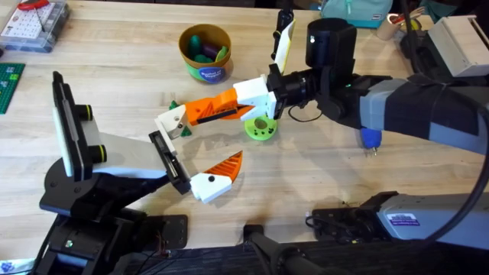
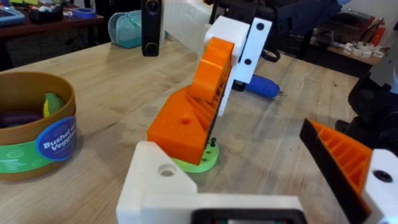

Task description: Pick up the gripper from the table and insert it into the empty holder that is missing its gripper. Then pick up a screw, insert it into the mounting hole, and use the screwdriver to tighten it. Finally, clean up the table by picking up the vegetable and placing it into the bucket.

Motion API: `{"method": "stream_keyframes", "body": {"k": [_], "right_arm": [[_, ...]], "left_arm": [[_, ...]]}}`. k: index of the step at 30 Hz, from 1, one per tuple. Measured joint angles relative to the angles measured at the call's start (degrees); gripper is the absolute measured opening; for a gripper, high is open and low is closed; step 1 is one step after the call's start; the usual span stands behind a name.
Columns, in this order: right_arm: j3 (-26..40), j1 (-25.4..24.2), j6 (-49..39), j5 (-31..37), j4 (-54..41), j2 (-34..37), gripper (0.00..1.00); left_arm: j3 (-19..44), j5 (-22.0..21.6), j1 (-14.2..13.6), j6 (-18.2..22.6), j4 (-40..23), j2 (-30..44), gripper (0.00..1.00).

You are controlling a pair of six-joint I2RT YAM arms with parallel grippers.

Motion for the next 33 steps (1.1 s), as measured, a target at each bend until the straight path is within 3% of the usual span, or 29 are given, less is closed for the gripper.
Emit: {"method": "stream_keyframes", "body": {"k": [9,12,20,33], "right_arm": [[0.0,-2.89,0.58,0.85,-1.51,0.0,0.016],[0.05,-4.37,1.32,1.13,-6.21,0.01,0.016],[-0.04,-0.58,-0.29,1.43,-6.83,0.11,0.016],[0.91,0.86,-0.27,0.24,-4.56,3.93,0.017]], "left_arm": [[0.24,-1.03,0.08,-0.12,-0.06,0.26,0.994],[0.24,-1.05,0.08,-0.1,-0.05,0.26,0.994],[0.24,-1.23,0.08,-0.1,-0.05,0.26,0.994],[0.24,-2.41,0.17,-0.11,0.02,0.26,0.994]]}}
